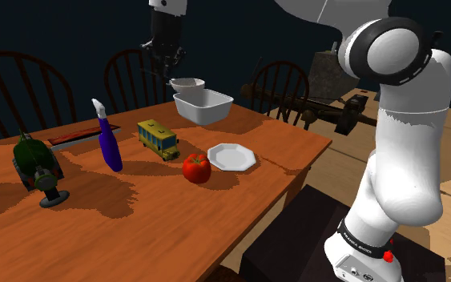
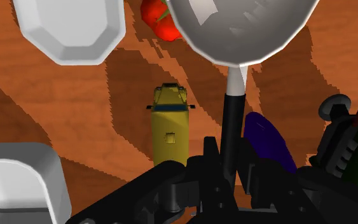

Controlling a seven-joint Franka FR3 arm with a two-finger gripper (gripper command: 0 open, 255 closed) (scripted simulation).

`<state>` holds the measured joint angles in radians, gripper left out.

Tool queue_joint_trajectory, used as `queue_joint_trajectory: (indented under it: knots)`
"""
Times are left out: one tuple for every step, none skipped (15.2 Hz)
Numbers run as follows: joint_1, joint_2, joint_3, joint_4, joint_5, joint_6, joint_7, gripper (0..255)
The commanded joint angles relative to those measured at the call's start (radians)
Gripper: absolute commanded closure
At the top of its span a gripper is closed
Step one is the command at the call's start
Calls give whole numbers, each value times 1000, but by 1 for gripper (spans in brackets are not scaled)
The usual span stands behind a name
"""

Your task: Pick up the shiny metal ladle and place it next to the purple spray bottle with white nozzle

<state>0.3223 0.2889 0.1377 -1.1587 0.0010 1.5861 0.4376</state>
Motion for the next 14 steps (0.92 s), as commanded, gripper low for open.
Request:
queue_joint_trajectory:
  knots:
    - [33,71,11,105,-19,-34,39,255]
    - [52,118,15,177,-30,-58,57,255]
    - [60,137,16,206,-34,-68,64,255]
    - [58,124,15,171,-31,-46,63,255]
    - [56,112,15,138,-29,-25,62,255]
    - [54,102,15,108,-28,-6,61,255]
    - [52,92,15,80,-26,14,61,255]
    - [50,84,15,53,-25,32,60,255]
    - [48,76,15,27,-24,50,59,255]
    - [47,69,15,2,-22,68,59,255]
    - [46,62,15,-22,-21,85,58,255]
    - [44,56,15,-44,-20,102,58,255]
    - [43,51,15,-66,-20,118,57,255]
    - [42,46,15,-87,-19,134,57,255]
